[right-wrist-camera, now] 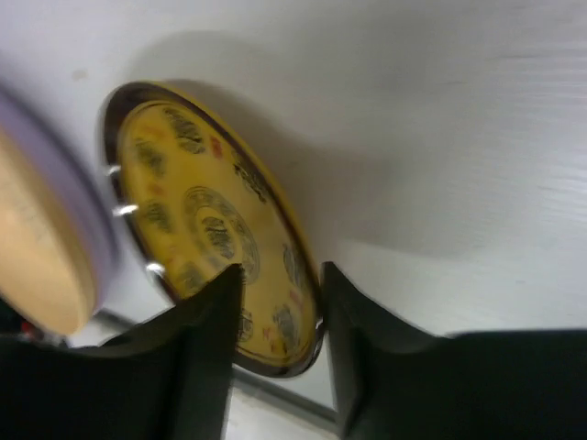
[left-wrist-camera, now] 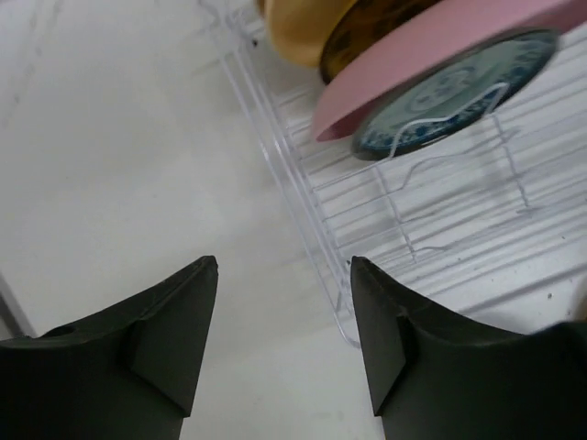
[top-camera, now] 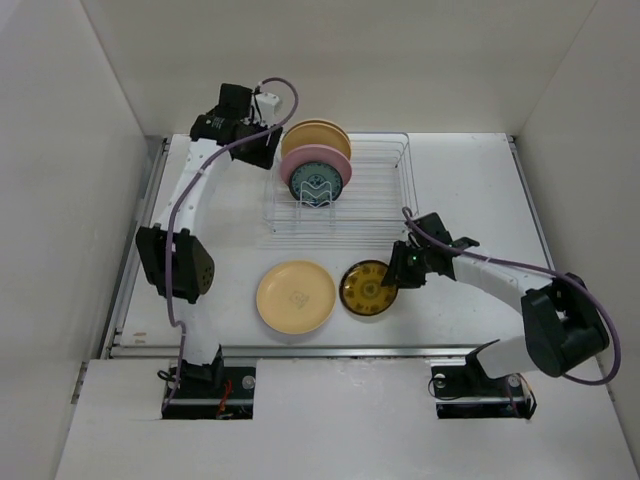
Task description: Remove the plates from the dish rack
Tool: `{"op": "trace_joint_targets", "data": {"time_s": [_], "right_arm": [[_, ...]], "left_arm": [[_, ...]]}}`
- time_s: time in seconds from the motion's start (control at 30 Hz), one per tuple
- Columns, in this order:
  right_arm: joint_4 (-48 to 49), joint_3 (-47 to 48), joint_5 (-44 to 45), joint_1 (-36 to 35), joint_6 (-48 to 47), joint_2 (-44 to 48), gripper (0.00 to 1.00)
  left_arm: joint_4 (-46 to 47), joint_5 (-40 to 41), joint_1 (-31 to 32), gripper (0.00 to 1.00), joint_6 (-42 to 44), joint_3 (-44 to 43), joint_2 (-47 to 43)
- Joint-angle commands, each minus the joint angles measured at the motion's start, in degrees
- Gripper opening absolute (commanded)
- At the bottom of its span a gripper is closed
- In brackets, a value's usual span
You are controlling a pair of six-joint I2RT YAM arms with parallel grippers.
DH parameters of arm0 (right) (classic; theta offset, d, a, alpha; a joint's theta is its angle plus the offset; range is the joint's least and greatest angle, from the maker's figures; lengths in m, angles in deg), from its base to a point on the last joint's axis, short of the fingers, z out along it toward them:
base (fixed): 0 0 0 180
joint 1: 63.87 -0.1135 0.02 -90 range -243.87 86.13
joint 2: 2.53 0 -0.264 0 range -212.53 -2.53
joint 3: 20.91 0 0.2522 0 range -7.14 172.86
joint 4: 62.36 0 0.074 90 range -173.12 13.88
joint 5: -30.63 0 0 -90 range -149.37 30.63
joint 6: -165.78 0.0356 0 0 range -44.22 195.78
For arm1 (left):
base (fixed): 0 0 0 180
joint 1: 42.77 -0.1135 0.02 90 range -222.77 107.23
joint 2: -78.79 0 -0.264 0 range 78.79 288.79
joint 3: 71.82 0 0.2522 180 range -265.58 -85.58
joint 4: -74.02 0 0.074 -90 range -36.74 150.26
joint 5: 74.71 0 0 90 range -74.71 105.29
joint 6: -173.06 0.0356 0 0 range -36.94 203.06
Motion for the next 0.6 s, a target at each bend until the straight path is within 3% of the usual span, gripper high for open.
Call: {"op": "trace_joint_targets", "data": {"time_s": [0.0, 0.07, 0.13, 0.2, 0.4, 0.57], "right_arm": [[-0.17, -0.2, 8.87, 0.54, 0.87, -2.76, 0.47], [-1.06, -0.2, 12.92, 0.54, 2.1, -3.46, 0.6], [-1.06, -0.2, 12.93, 0.54, 2.1, -3.99, 0.65], [-1.75, 0.32, 12.93, 0.54, 2.1, -3.99, 0.74], [-6.94, 4.98, 20.82, 0.54, 1.4, 2.49, 0.78], [-9.85, 10.07, 25.67, 0.54, 1.4, 9.8, 0.82]], "left_arm": [[3.79, -0.44, 4.37, 0.57, 11.9, 1.86, -5.83], [2.21, -0.45, 8.48, 0.65, 17.44, 0.55, -5.05], [2.2, 3.06, 10.52, 0.76, 18.25, -0.16, -2.34], [2.91, 3.59, 11.76, 0.76, 19.65, -2.53, -0.05], [2.98, 6.48, 13.79, 0.78, 18.78, -12.28, 9.71], [7.04, 10.27, 14.31, 0.78, 17.63, -10.89, 11.03]]}}
